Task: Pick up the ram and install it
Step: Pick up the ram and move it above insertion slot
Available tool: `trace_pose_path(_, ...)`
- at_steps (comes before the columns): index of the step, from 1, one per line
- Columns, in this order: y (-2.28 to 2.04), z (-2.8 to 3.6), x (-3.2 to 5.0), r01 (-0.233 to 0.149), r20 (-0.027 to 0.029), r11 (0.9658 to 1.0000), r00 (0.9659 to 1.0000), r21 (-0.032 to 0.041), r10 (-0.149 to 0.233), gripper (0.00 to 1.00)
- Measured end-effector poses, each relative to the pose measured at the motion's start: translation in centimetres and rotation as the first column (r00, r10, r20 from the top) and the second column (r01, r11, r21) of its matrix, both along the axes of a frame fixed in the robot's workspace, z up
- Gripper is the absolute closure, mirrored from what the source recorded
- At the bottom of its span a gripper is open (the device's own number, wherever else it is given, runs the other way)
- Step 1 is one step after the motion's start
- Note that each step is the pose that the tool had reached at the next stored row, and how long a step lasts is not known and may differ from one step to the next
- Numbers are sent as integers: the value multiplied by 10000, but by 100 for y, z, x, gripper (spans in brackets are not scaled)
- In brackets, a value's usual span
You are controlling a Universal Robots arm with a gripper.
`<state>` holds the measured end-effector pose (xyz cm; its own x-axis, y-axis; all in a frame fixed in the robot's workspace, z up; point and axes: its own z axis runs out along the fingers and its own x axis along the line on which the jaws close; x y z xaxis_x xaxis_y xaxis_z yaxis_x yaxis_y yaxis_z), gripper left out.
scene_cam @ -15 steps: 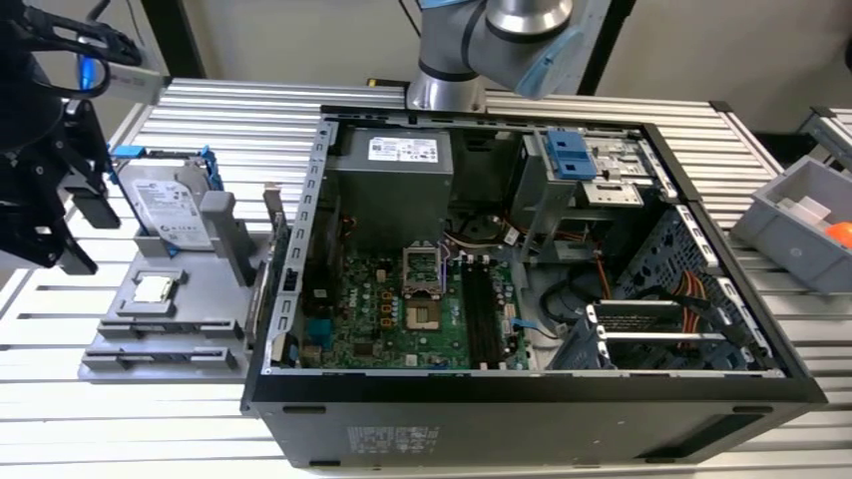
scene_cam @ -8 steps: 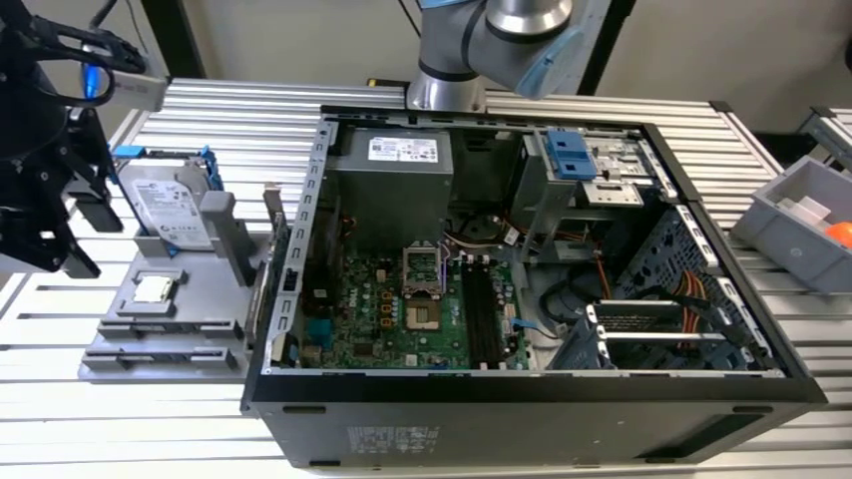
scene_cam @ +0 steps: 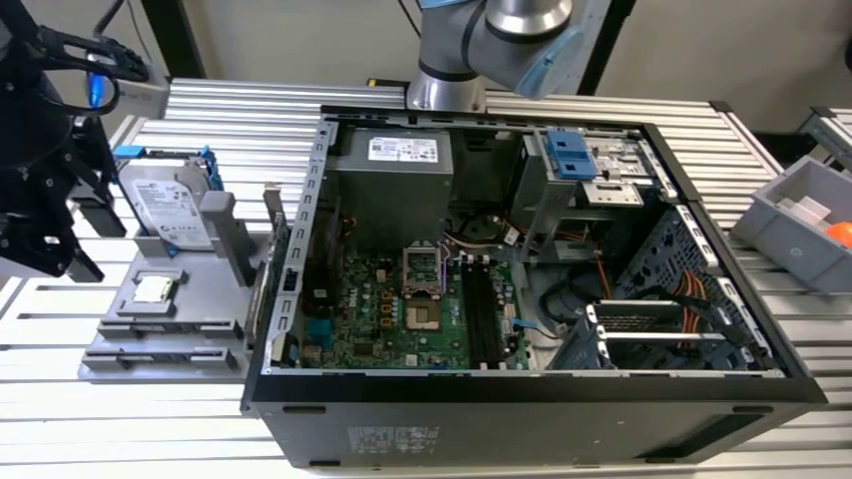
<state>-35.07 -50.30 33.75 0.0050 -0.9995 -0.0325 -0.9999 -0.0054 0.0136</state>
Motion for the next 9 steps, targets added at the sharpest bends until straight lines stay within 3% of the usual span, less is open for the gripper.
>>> trace_pose_path(9, 0, -70, 0, -1, 0, 10000, 10000, 0, 1, 0)
